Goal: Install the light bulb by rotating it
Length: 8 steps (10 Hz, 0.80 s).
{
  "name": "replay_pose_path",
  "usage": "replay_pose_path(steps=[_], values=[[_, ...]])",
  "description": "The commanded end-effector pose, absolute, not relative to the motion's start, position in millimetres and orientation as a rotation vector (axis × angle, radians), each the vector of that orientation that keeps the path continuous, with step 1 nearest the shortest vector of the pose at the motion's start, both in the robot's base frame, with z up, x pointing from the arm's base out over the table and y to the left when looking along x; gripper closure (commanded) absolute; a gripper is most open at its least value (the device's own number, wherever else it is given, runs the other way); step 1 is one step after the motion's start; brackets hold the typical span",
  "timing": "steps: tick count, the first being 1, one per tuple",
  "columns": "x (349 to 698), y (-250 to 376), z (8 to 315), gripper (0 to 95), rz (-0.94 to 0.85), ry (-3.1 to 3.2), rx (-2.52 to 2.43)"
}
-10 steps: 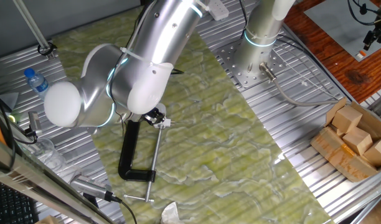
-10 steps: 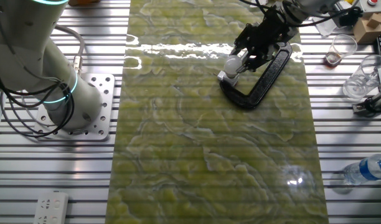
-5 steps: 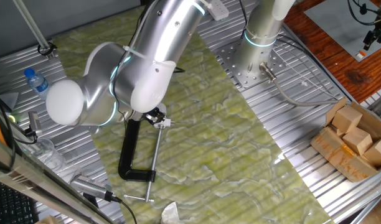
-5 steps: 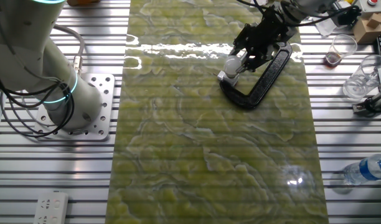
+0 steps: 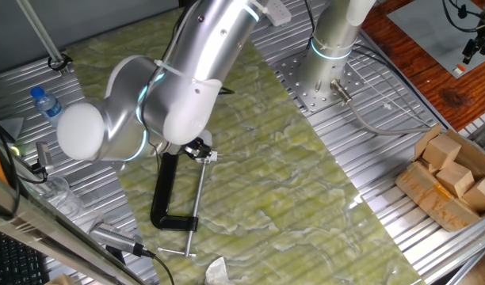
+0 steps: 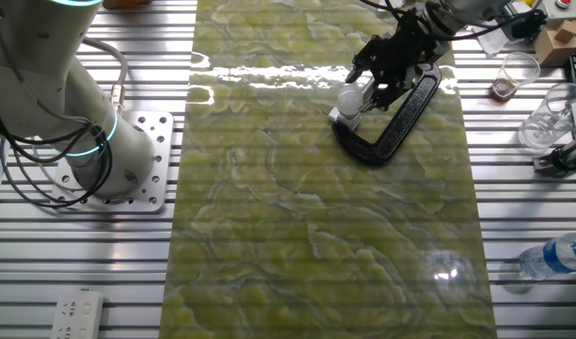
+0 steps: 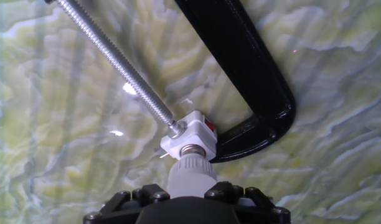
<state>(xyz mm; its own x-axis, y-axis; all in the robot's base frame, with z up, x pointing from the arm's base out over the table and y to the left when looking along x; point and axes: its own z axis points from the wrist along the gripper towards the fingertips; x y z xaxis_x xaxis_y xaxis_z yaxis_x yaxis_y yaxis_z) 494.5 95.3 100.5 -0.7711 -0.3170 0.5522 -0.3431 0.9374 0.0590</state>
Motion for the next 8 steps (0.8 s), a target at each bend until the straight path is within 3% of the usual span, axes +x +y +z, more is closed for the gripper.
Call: replay_pose_path(steps=[1,6,7,8], values=[[493.7,95.2,100.7,38.0,0.064,-2.515,0.471],[496.8,98.0,116.9,38.0,0.068,-2.606,0.473],[497.7,99.7,124.3,19.0,0.038,-2.657,0.481],[498.1,101.1,130.0,19.0,0.016,-2.717,0.492]])
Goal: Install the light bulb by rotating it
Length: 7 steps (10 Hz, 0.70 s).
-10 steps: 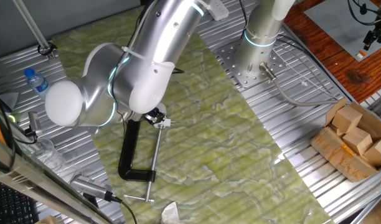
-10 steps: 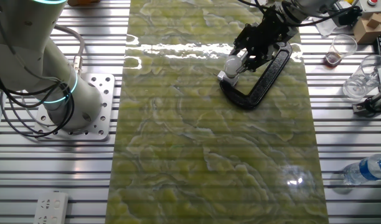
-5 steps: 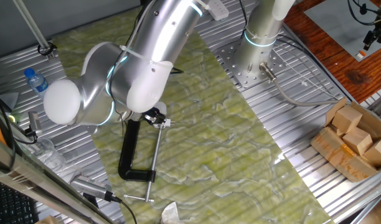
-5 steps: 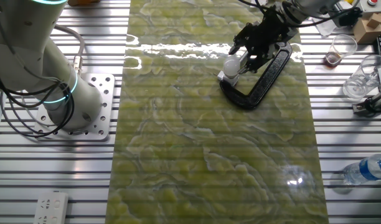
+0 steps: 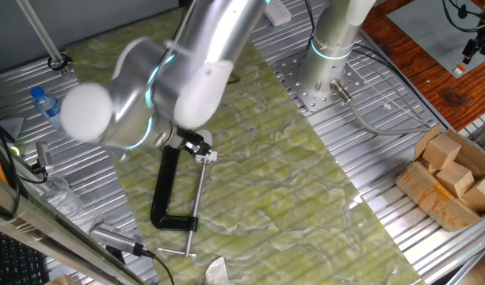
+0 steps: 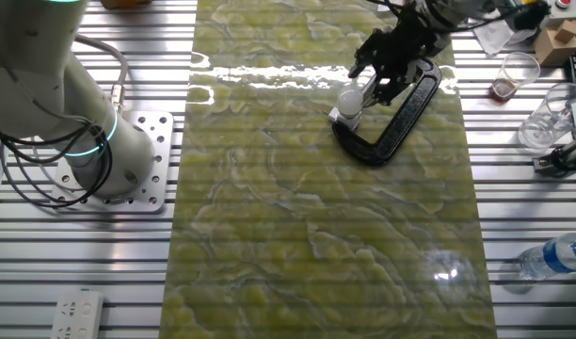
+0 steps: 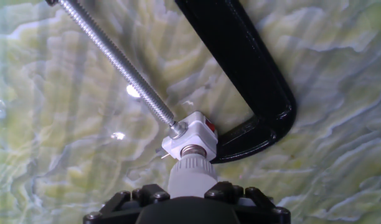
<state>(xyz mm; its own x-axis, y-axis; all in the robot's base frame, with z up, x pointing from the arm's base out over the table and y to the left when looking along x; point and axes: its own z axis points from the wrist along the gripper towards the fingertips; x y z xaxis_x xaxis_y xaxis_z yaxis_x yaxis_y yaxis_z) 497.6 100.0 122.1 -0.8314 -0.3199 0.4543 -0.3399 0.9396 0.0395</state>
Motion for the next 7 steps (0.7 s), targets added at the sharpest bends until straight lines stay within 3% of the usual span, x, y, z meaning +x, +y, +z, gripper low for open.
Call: replay_pose_path(steps=[1,7], values=[[498.6,102.6,137.1,19.0,-0.019,-2.785,0.512],[493.9,98.2,150.0,19.0,-0.085,-2.943,0.68]])
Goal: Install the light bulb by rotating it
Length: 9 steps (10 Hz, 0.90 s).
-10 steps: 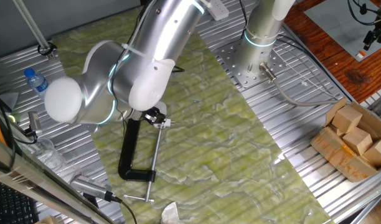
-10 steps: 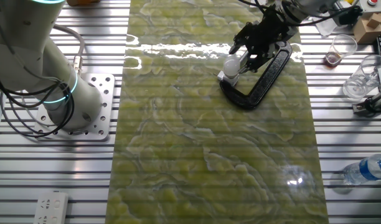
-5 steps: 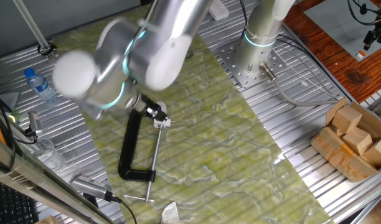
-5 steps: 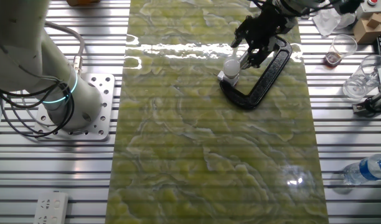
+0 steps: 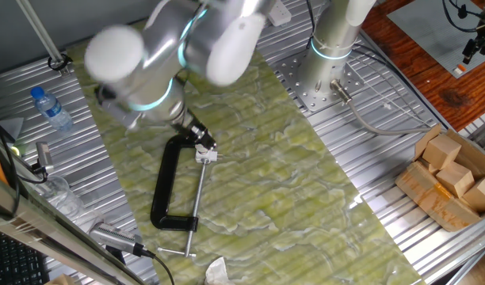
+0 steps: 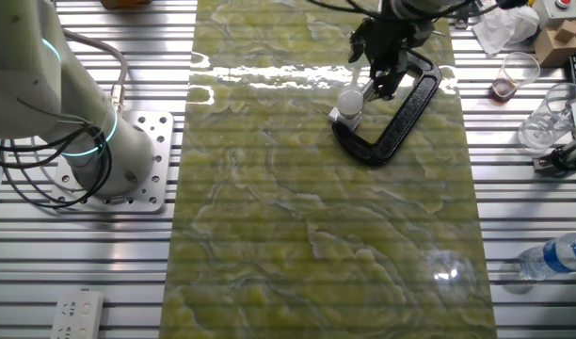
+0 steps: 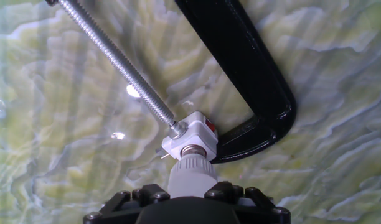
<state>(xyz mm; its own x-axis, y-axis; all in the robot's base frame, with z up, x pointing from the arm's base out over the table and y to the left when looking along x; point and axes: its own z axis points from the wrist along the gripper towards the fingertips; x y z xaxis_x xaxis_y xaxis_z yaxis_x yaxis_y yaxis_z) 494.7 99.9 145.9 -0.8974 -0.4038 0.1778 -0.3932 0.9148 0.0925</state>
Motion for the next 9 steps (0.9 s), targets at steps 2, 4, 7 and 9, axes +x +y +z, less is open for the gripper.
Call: replay_pose_path(steps=[2,4,7,9], values=[[491.6,94.6,151.6,19.0,-0.083,-2.969,0.687],[486.5,85.9,156.1,19.0,-0.084,-3.015,0.714],[482.0,82.5,151.2,19.0,-0.085,-2.986,0.868],[480.3,80.3,143.7,19.0,-0.088,-2.953,1.0]])
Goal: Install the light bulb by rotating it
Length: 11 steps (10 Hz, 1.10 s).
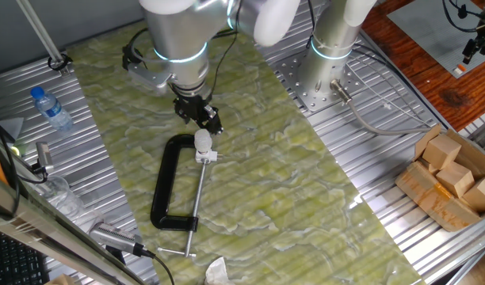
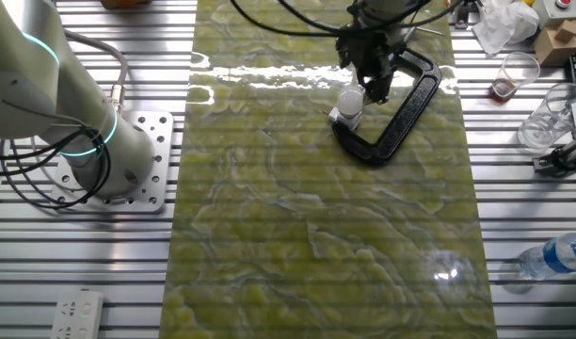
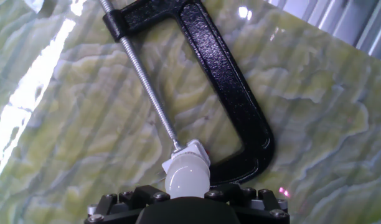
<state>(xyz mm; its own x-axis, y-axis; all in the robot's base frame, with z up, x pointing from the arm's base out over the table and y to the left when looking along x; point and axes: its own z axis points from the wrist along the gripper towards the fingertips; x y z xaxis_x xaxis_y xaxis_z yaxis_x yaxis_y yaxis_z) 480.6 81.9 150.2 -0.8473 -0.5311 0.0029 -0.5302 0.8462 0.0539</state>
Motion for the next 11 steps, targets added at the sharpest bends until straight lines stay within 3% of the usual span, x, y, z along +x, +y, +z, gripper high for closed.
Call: replay_pose_path(steps=[1,11], values=[[479.6,78.9,138.9,19.0,-0.095,-2.925,1.087],[476.9,76.7,111.7,19.0,-0.069,-2.775,1.461]])
